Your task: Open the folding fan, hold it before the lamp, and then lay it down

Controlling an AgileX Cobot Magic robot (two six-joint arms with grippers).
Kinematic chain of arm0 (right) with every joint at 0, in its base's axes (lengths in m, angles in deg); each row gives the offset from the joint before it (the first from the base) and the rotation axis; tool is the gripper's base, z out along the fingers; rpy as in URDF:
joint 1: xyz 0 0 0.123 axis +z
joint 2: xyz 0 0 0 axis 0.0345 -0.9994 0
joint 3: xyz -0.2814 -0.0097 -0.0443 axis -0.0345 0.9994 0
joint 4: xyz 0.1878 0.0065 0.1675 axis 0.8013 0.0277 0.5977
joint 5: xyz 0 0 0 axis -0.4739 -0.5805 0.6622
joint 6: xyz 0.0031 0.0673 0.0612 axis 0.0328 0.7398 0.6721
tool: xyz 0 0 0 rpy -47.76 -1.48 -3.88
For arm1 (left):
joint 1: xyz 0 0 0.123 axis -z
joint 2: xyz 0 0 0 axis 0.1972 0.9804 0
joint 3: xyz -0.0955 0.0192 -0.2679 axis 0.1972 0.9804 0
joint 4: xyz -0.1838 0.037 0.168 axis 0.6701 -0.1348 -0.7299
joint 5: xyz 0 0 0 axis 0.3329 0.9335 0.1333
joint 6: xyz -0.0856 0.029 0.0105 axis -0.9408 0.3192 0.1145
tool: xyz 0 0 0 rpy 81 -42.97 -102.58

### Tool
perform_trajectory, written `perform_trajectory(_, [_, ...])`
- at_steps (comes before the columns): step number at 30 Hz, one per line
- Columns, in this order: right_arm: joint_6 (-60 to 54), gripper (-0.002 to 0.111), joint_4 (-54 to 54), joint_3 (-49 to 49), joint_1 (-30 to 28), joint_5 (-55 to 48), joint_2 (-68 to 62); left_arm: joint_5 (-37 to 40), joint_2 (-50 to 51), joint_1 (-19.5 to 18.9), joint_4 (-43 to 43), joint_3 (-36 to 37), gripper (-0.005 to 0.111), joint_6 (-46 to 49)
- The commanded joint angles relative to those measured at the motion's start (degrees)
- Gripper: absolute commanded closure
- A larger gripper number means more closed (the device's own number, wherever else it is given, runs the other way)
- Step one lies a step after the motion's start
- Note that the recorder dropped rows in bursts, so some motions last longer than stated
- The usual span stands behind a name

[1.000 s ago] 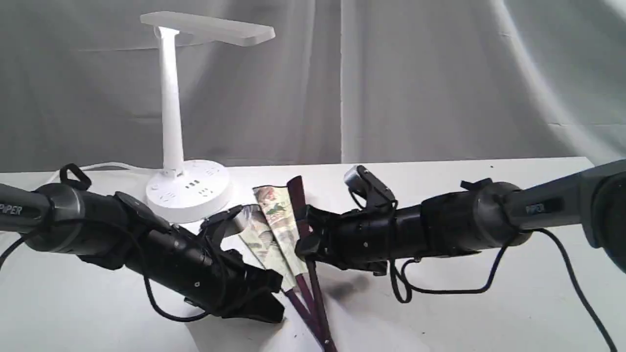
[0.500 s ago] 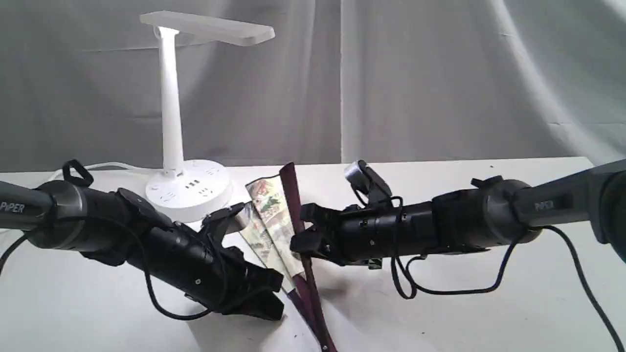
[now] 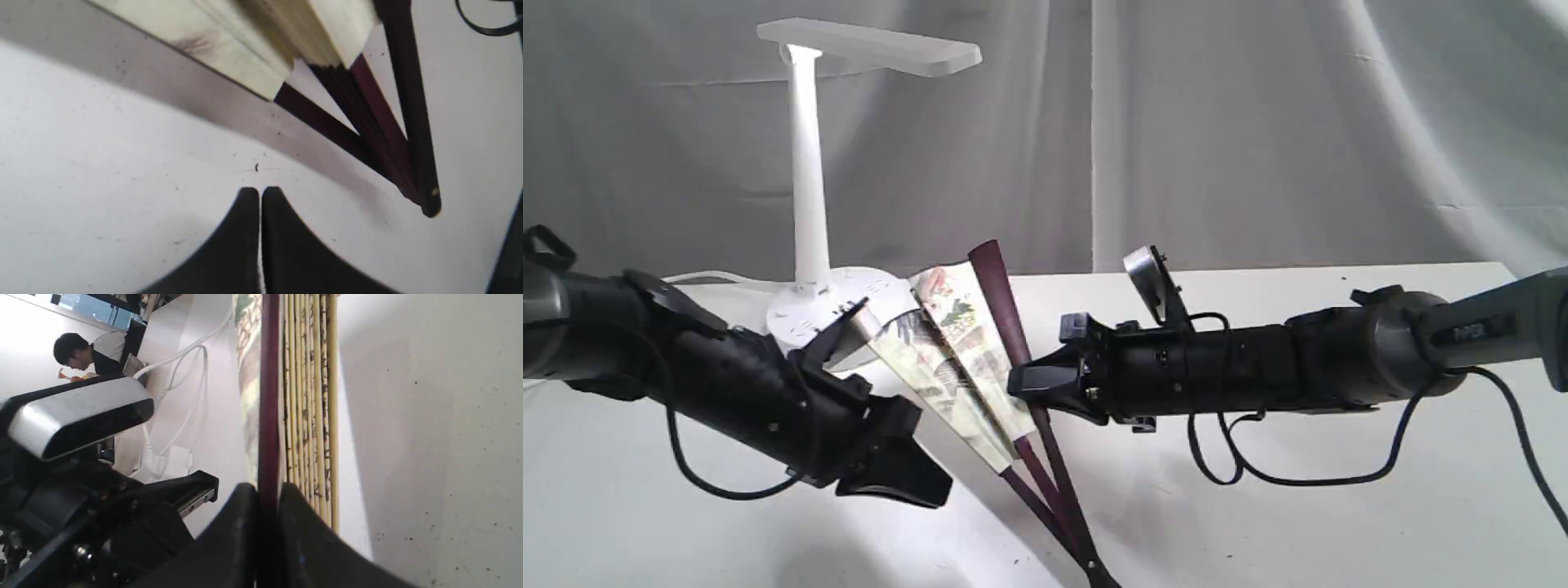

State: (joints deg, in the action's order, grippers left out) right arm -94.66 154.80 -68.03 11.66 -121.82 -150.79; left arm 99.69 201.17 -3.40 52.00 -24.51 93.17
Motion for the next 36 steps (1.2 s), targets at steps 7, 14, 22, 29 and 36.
perform_trajectory(7, [2.7, 0.108, 0.8, 0.2, -3.3, -6.5, 0.5, 11.1, -0.8, -9.6, 17.8, 5.1, 0.107, 12.9])
perform_trajectory(14, [4.4, 0.108, 0.8, 0.2, -3.3, -10.7, 0.5, 11.1, -0.3, -14.4, 29.0, 10.0, 0.107, 22.9])
perform_trajectory(22, [4.8, 0.108, 0.8, 0.2, -3.3, -11.5, 0.5, 11.1, 2.8, -15.3, 36.7, 13.3, 0.107, 28.6])
perform_trajectory(29, [4.8, 0.108, 0.8, 0.2, -3.2, -11.5, 0.5, 11.1, 3.3, -15.3, 36.7, 13.2, 0.092, 28.6])
perform_trajectory(36, [4.8, 0.108, 0.8, 0.2, -1.2, -11.5, 0.5, 11.1, 3.3, -15.3, 36.7, 13.2, 0.037, 27.9])
